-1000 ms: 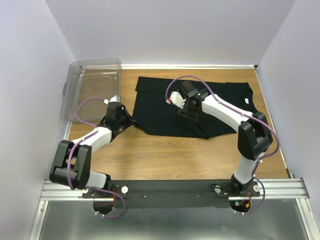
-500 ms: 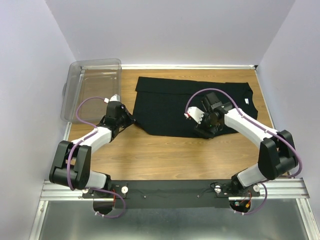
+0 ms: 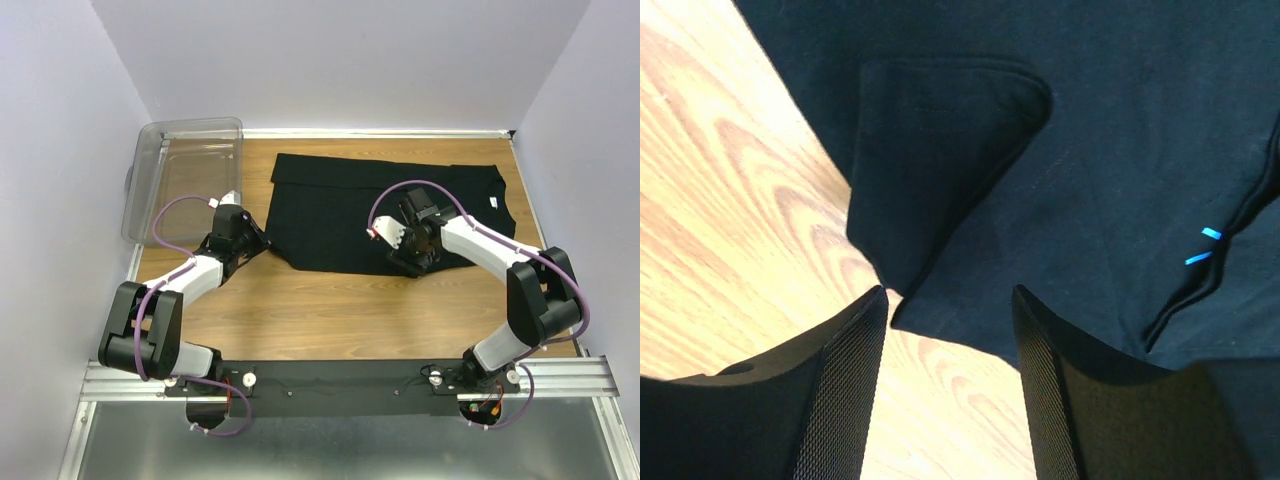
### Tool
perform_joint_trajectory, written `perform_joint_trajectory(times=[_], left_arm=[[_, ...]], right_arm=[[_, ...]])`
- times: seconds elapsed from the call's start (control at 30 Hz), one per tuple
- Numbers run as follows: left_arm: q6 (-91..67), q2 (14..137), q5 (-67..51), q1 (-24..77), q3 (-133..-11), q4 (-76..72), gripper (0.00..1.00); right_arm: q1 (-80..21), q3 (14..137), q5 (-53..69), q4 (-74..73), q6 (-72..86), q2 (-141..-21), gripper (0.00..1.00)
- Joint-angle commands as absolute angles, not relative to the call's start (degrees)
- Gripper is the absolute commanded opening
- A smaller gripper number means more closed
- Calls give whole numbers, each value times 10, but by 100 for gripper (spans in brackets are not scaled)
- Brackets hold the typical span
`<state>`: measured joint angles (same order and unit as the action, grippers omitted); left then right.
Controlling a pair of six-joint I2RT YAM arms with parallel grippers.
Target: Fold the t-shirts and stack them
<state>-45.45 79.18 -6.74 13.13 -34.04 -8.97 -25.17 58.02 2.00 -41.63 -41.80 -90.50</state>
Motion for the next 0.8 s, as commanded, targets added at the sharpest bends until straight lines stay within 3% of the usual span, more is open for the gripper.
perform_joint_trajectory(times=[0.0, 0.47, 0.67, 0.77], left_arm=[[-445, 784, -81, 127, -338, -99, 0], [-445, 790, -86, 127, -338, -104, 0], [-445, 789, -86, 127, -335, -105, 0], [-444, 790, -86, 127, -337, -105, 0]], right_arm=[[-250, 572, 4, -397, -409, -918, 56], [-250, 546, -34, -396, -412, -918, 54], [-250, 550, -37, -397, -410, -918, 43], [-250, 554, -34, -397, -409, -917, 33]])
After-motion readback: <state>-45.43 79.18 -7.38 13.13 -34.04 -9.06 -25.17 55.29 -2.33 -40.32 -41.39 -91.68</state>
